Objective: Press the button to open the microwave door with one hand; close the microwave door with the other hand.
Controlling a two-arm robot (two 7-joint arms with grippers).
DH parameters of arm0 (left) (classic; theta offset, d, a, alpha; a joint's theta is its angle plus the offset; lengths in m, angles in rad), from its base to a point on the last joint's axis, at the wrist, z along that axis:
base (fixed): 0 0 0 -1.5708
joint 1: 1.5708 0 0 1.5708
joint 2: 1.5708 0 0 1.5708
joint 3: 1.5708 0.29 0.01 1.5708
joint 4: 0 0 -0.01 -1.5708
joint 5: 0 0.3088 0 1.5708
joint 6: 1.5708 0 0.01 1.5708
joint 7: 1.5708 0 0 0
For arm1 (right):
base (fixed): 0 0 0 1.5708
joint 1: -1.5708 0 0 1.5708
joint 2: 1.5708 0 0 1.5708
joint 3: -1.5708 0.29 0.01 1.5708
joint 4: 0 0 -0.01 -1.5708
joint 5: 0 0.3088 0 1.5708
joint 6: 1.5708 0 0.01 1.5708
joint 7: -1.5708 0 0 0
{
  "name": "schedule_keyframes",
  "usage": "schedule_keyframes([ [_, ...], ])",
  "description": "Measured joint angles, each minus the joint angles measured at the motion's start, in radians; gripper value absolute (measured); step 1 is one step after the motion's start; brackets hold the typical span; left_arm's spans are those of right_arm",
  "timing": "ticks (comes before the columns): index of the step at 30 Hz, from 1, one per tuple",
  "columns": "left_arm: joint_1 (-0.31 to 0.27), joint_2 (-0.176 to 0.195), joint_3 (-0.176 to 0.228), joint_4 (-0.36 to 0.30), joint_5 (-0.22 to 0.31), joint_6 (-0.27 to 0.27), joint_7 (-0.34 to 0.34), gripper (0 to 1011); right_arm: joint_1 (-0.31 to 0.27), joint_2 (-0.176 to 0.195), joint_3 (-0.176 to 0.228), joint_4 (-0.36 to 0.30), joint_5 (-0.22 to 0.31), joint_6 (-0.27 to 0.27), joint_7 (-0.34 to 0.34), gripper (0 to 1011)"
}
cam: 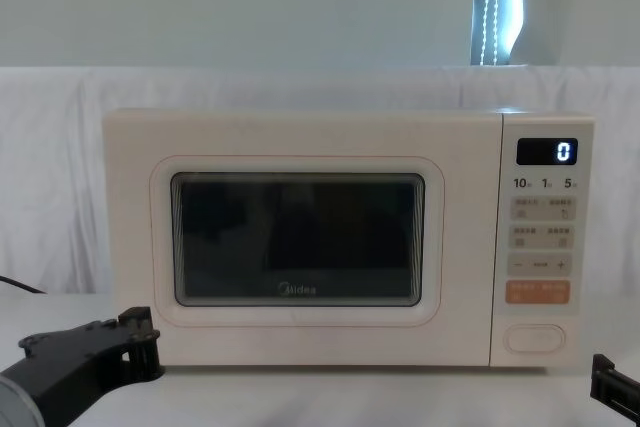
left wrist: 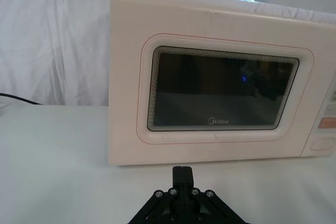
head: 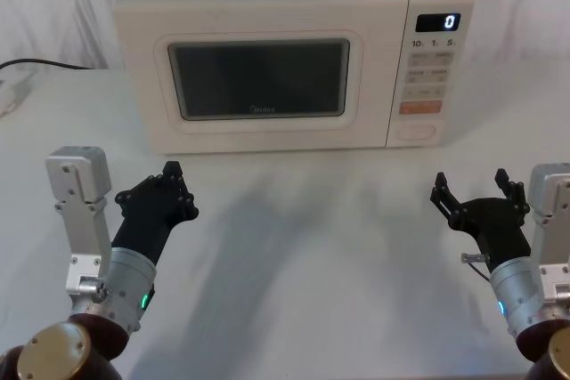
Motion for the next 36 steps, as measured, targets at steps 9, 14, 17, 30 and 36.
schedule_keyframes([
  [9, 0.000, 0.000, 0.000, 0.000, 0.000, 0.000, -0.001, 15, 0.000, 0.000, 0.000, 0.000, 0.000, 0.000, 0.000, 1002],
  [14, 0.000, 0.000, 0.000, 0.000, 0.000, 0.000, -0.001, 147, 0.000, 0.000, 0.000, 0.000, 0.000, 0.000, 0.000, 1002],
  [17, 0.000, 0.000, 0.000, 0.000, 0.000, 0.000, -0.001, 230, 0.000, 0.000, 0.000, 0.000, 0.000, 0.000, 0.000, 1002],
  [30, 0.000, 0.000, 0.000, 0.000, 0.000, 0.000, -0.001, 632, 0.000, 0.000, 0.000, 0.000, 0.000, 0.000, 0.000, 1002],
  [36, 0.000, 0.000, 0.000, 0.000, 0.000, 0.000, -0.001, 823, 0.000, 0.000, 0.000, 0.000, 0.000, 0.000, 0.000, 1002],
])
